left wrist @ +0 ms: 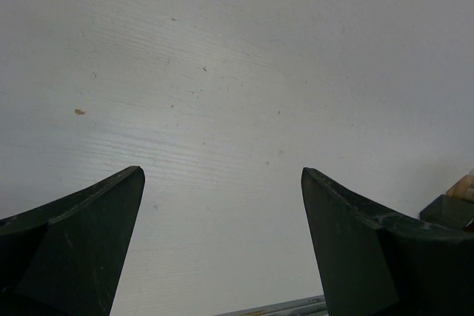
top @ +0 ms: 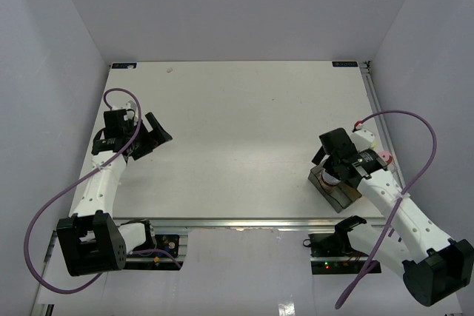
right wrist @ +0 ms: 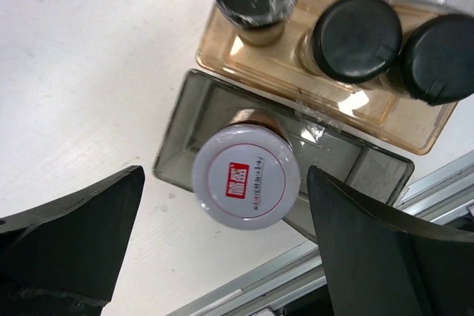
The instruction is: Organize the condiment bottles
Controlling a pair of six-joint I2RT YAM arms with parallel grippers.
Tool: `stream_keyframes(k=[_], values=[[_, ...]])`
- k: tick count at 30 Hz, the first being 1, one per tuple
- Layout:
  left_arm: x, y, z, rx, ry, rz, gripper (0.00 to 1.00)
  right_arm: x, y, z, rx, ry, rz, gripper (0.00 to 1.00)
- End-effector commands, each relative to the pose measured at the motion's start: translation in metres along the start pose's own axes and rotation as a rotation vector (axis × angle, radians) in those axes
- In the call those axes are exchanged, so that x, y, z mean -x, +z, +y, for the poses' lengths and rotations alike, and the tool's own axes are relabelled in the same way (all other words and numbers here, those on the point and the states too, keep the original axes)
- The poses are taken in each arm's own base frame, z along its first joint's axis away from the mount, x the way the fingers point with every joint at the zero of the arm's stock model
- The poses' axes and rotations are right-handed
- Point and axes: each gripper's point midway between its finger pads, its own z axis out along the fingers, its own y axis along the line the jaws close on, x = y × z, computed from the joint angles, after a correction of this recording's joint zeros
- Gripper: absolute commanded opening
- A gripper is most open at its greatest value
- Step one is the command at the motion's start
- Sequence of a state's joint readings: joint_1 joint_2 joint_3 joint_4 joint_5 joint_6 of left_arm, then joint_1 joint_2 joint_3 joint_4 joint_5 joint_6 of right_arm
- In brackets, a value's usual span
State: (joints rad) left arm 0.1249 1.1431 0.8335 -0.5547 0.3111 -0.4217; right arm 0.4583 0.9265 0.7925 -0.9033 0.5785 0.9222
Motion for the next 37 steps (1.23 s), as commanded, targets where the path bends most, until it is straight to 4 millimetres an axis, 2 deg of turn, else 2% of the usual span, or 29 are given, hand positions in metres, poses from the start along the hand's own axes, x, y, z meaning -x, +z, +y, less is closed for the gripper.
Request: stream_keyframes(k=[1, 2, 7, 11, 13, 17, 21, 26, 31, 37], values=[[0.026, -0.025, -0.037, -0.127, 0.042, -0.055, 0.98, 0.051, -0.039, 0.010, 0.069, 0.032, -0.126, 0.91], [0.028, -0.032, -0.046, -0.161, 0.047, -0.066, 0.98, 0.057, -0.045, 0.012, 0.088, 0.033, -0.141, 0.90], [0.043, -0.070, -0.092, -0.358, 0.098, -0.143, 0.98, 0.078, -0.065, 0.053, 0.254, -0.149, -0.139, 0.90], [0.054, -0.101, -0.126, -0.489, 0.163, -0.180, 0.98, 0.077, -0.060, 0.076, 0.254, -0.267, -0.053, 0.90], [0.054, -0.114, -0.144, -0.543, 0.203, -0.184, 0.98, 0.079, -0.066, 0.096, 0.349, -0.339, -0.054, 0.90], [0.048, -0.130, -0.162, -0.577, 0.255, -0.206, 0.98, 0.076, -0.090, 0.129, 0.603, -0.397, -0.105, 0.90], [0.035, -0.125, -0.177, -0.546, 0.293, -0.183, 0.98, 0.096, -0.135, 0.150, 0.820, -0.362, -0.237, 0.90], [0.019, -0.121, -0.196, -0.548, 0.347, -0.161, 0.98, 0.112, -0.172, 0.165, 0.943, -0.370, -0.278, 0.90], [0.015, -0.116, -0.200, -0.535, 0.362, -0.162, 0.98, 0.115, -0.186, 0.170, 0.998, -0.383, -0.287, 0.90], [0.012, -0.110, -0.200, -0.531, 0.361, -0.156, 0.98, 0.113, -0.186, 0.169, 1.009, -0.380, -0.295, 0.90]])
